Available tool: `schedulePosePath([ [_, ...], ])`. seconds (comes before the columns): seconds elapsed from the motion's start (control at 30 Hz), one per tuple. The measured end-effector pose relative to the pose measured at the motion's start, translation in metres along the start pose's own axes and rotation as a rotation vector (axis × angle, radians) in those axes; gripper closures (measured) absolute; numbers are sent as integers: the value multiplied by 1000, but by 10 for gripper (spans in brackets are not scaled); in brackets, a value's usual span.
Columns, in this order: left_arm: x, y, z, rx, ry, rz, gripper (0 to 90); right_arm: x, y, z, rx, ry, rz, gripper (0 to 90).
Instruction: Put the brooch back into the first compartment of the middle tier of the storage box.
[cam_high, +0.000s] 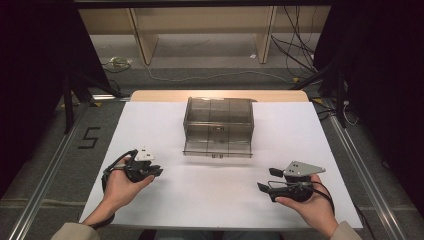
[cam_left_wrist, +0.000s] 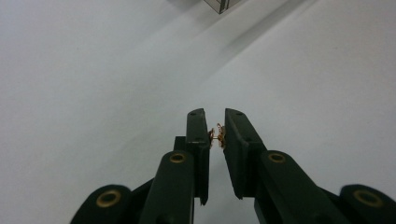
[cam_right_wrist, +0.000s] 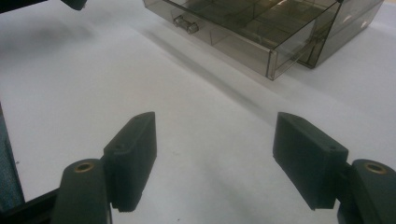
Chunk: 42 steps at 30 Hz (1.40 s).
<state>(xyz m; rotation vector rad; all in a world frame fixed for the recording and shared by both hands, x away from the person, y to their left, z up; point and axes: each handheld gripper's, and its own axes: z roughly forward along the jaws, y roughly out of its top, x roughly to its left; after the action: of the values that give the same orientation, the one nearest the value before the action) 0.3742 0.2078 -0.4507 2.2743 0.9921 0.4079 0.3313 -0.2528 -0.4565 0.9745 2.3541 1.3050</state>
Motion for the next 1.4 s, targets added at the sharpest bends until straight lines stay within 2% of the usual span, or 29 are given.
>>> schedulePosePath([
  [1.03,-1,8,-3,-26,12,19,803,0,0,0,3,-3,-5,314],
  [1.4,1,11,-6,-44,19,14,804,0,-1,1,4,-2,-6,314],
])
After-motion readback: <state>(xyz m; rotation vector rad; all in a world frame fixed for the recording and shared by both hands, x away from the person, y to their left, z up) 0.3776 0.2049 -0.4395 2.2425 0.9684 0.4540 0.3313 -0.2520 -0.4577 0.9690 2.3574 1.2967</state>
